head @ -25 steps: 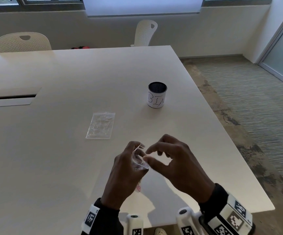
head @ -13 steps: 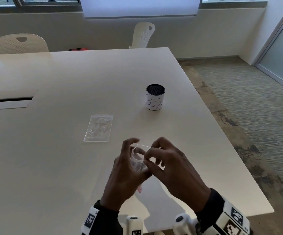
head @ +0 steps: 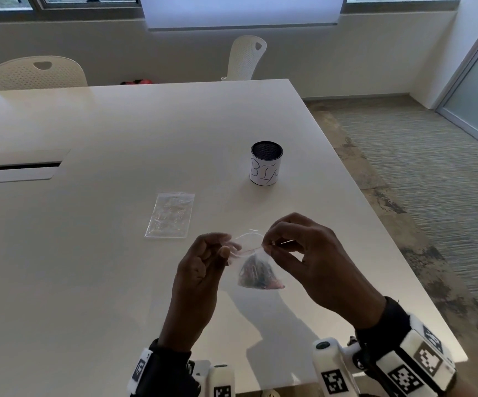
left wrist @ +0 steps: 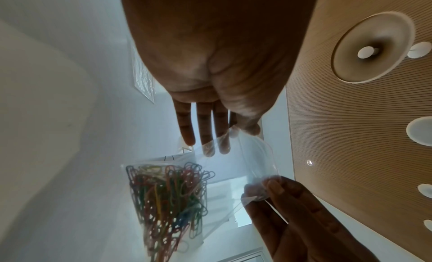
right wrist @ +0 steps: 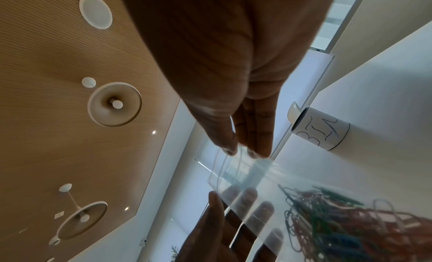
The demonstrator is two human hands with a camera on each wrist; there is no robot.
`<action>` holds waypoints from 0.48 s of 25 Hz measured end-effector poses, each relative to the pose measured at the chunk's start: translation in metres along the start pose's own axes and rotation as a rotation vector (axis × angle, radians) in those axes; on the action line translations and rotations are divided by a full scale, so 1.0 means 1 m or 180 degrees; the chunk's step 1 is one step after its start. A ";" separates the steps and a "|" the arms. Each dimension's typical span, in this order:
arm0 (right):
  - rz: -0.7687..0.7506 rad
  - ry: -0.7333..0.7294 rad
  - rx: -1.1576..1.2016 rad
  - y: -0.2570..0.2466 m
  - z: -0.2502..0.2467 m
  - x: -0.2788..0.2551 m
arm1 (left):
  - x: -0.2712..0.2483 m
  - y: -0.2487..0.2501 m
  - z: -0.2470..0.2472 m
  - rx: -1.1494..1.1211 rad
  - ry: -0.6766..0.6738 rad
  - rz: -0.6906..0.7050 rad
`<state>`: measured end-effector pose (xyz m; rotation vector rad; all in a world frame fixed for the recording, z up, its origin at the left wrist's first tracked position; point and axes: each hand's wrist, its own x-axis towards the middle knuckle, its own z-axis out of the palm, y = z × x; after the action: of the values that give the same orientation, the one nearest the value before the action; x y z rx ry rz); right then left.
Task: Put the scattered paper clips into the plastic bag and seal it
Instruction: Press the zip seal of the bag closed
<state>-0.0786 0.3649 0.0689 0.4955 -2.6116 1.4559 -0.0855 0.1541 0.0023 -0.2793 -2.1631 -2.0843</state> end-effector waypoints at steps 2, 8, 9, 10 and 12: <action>-0.0037 0.0022 0.0009 0.000 -0.005 0.000 | 0.001 0.000 -0.001 -0.0014 0.0133 0.0049; -0.0091 0.0157 -0.0392 0.009 -0.012 -0.005 | 0.004 0.007 -0.008 0.0980 0.0172 0.0509; -0.0053 0.0211 -0.0338 0.009 -0.012 -0.005 | 0.004 0.011 -0.007 0.1077 0.0117 0.0562; -0.0002 0.0267 -0.0251 0.008 -0.012 -0.006 | 0.003 0.013 -0.005 0.1068 0.0075 0.0538; 0.0041 0.0322 -0.0090 0.002 -0.013 -0.005 | 0.002 0.018 -0.003 0.0663 0.0009 0.0281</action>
<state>-0.0758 0.3777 0.0727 0.3918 -2.5576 1.4070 -0.0838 0.1515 0.0202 -0.3419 -2.2976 -1.7946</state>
